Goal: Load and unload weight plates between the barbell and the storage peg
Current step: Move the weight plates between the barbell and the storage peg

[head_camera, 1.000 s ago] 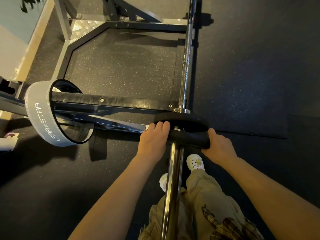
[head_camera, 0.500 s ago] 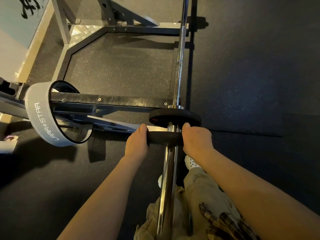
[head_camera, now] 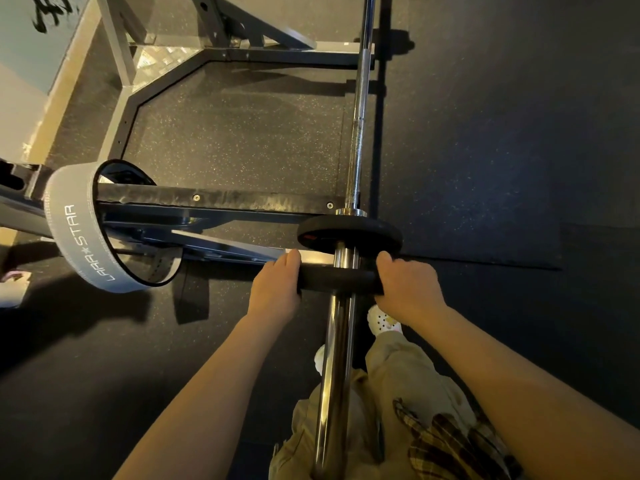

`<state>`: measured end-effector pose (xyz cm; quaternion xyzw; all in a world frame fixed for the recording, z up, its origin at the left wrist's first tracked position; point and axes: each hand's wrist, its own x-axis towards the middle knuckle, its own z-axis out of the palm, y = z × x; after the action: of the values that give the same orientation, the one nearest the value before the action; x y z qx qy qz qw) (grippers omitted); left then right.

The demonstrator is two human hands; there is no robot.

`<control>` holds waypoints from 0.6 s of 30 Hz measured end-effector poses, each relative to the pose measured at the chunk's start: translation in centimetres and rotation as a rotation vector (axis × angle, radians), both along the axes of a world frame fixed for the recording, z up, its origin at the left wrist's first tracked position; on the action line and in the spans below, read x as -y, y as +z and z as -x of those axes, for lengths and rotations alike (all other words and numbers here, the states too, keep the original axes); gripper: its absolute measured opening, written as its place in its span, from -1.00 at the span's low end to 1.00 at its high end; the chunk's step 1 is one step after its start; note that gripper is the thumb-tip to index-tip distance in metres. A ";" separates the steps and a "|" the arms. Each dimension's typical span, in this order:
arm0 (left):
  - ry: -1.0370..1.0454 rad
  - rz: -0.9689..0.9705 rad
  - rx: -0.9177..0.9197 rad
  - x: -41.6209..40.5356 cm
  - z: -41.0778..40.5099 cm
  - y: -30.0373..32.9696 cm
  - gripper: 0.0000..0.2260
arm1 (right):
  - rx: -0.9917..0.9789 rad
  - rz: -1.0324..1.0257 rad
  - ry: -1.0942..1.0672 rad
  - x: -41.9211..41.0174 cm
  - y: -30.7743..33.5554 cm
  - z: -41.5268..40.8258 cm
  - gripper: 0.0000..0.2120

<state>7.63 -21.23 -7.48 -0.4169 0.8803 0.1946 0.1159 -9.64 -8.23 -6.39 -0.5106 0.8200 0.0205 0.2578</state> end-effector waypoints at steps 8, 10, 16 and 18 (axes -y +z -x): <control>-0.212 0.151 -0.106 -3.5 -0.3 1.0 -0.64 | 0.275 -0.095 -0.271 -4.6 -3.2 -0.3 -0.63; -0.182 0.119 -0.102 -3.8 -0.7 0.8 -0.65 | 0.271 -0.106 -0.261 -4.9 -3.3 -0.5 -0.63; 0.019 0.035 -0.086 -3.5 -2.2 0.0 -0.61 | 0.107 -0.141 -0.061 -2.4 -0.7 -0.8 -0.63; 0.131 -0.072 -0.103 -3.5 -3.2 -0.3 -0.59 | 0.016 -0.115 0.015 -1.1 0.5 -2.1 -0.67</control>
<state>10.85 -17.73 -7.81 -0.4587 0.8483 0.2544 0.0723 -7.53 -7.11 -5.90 -0.5014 0.8115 0.0655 0.2930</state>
